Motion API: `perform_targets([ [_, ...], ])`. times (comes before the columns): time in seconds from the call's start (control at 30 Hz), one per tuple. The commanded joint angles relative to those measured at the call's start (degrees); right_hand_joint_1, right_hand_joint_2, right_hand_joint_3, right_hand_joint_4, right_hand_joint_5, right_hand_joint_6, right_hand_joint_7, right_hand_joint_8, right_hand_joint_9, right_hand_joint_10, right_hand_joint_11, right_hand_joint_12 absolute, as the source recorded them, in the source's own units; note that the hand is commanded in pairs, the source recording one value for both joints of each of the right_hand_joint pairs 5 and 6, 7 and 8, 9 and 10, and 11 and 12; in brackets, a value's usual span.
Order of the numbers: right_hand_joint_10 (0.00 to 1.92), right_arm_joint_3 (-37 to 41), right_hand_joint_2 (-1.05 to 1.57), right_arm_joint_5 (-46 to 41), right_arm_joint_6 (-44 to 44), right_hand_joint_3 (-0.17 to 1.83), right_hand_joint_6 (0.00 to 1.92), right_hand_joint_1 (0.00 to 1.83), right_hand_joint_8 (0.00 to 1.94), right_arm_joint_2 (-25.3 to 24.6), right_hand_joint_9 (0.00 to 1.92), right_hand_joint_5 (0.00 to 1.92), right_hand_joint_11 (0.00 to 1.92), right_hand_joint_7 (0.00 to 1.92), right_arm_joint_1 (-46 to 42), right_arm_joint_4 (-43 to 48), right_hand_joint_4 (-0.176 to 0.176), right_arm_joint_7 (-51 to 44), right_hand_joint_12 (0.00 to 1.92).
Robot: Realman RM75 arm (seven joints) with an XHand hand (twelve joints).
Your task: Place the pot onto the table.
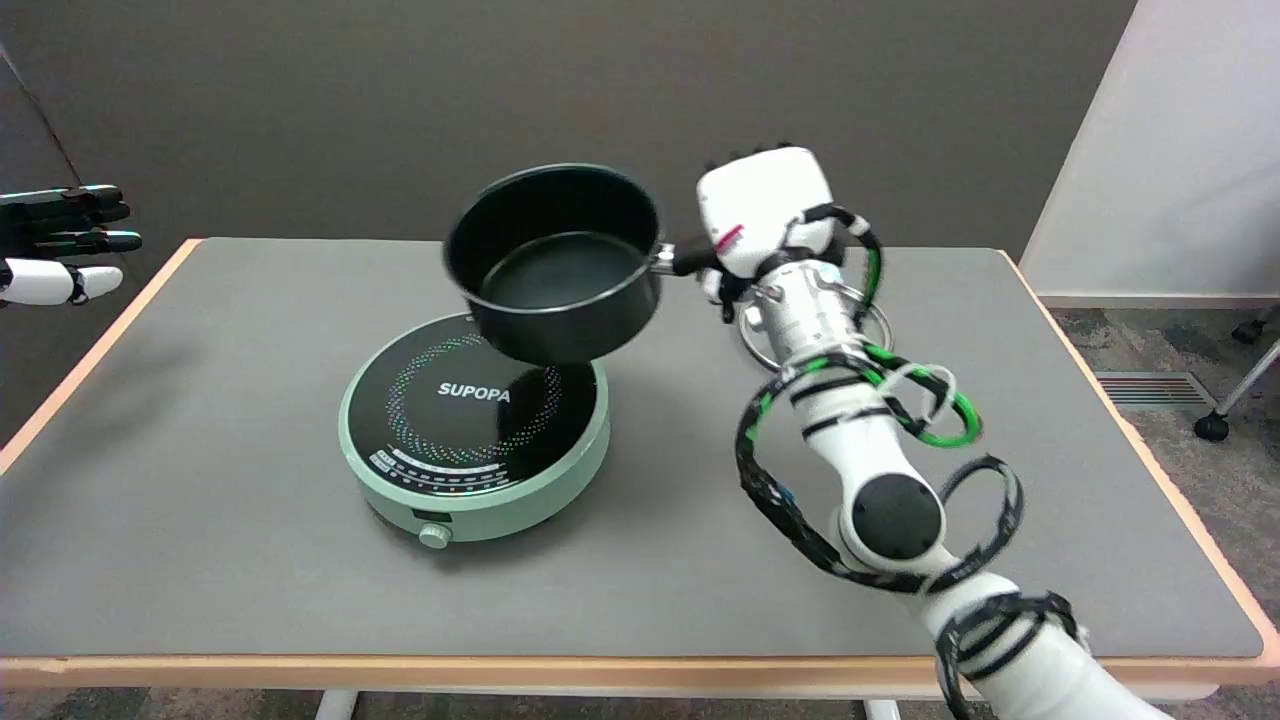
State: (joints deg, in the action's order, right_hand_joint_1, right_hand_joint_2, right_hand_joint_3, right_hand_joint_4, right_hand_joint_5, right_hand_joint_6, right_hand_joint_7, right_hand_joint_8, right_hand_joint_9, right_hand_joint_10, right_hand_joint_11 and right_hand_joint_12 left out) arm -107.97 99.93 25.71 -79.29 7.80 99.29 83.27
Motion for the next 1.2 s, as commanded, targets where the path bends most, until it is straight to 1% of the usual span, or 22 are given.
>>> perform_targets([
  [0.03, 1.72, 0.63, 0.98, 15.25, 21.99, 0.68, 1.72, 0.94, 1.72, 7.67, 1.72, 1.72, 1.72, 1.72, -15.47, 7.31, -0.085, 4.49, 1.72],
  [0.23, 1.71, 3.02, 0.95, 15.25, 28.99, 0.73, 1.71, 0.95, 1.71, 8.26, 1.71, 1.71, 1.71, 1.71, -19.90, 7.25, -0.086, 4.44, 1.71],
  [0.43, 1.69, 4.29, 0.93, 13.96, 32.53, 0.75, 1.69, 0.95, 1.69, 8.23, 1.69, 1.69, 1.69, 1.69, -25.04, 7.38, -0.087, 4.44, 1.69],
  [0.67, 1.68, 3.52, 0.92, 11.65, 37.87, 0.77, 1.68, 0.95, 1.68, 8.39, 1.68, 1.68, 1.68, 1.68, -30.69, 6.59, -0.088, 4.57, 1.68],
  [0.87, 1.68, 1.54, 0.92, 10.94, 41.45, 0.79, 1.68, 0.96, 1.68, 8.58, 1.68, 1.68, 1.68, 1.68, -32.35, 5.24, -0.088, 4.75, 1.68],
  [1.0, 1.68, 0.21, 0.91, 10.86, 45.59, 0.80, 1.68, 0.96, 1.68, 8.68, 1.68, 1.68, 1.68, 1.68, -33.46, 4.17, -0.088, 4.44, 1.68],
  [1.2, 1.68, -1.94, 0.90, 10.86, 49.41, 0.80, 1.68, 0.96, 1.68, 8.09, 1.68, 1.68, 1.68, 1.68, -33.46, 2.04, -0.088, 4.44, 1.68],
])
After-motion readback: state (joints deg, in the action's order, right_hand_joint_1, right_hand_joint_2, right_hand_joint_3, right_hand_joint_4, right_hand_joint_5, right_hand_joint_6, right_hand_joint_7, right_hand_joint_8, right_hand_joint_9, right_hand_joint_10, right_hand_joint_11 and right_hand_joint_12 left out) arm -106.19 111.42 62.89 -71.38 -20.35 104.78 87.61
